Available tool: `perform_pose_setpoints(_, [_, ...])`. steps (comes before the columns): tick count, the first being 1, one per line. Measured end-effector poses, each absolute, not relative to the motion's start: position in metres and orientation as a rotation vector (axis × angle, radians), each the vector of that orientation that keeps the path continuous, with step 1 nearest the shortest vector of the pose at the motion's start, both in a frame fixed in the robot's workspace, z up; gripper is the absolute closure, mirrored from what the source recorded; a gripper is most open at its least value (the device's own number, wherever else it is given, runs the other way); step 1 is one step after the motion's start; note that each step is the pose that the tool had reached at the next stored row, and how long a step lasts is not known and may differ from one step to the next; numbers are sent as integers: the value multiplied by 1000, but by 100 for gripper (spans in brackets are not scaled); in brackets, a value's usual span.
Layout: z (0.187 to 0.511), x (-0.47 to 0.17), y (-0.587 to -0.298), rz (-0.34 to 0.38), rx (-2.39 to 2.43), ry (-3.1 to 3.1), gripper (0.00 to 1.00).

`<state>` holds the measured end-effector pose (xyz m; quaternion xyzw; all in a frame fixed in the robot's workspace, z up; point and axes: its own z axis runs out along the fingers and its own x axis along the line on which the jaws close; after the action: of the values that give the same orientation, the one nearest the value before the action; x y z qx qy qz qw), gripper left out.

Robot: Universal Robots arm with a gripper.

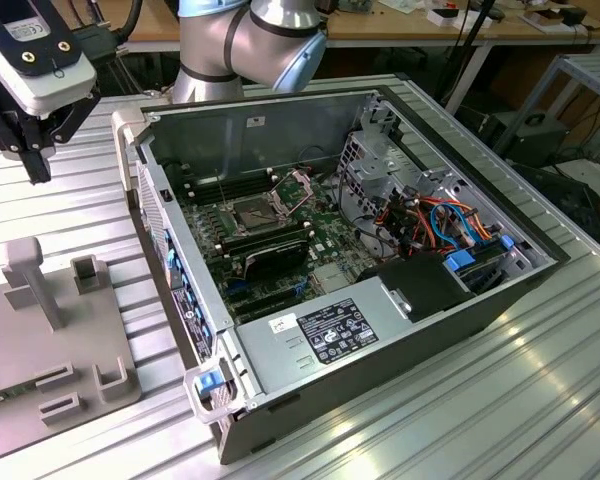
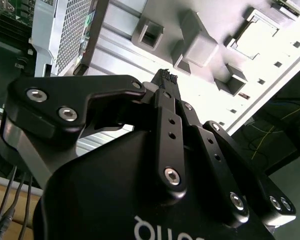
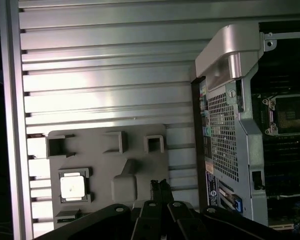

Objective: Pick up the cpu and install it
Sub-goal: 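Reach for the cpu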

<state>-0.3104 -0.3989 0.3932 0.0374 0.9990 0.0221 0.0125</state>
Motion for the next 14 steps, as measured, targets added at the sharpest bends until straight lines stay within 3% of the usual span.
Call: perform_pose_setpoints(14, [393, -324, -399, 69, 116, 3114, 89])
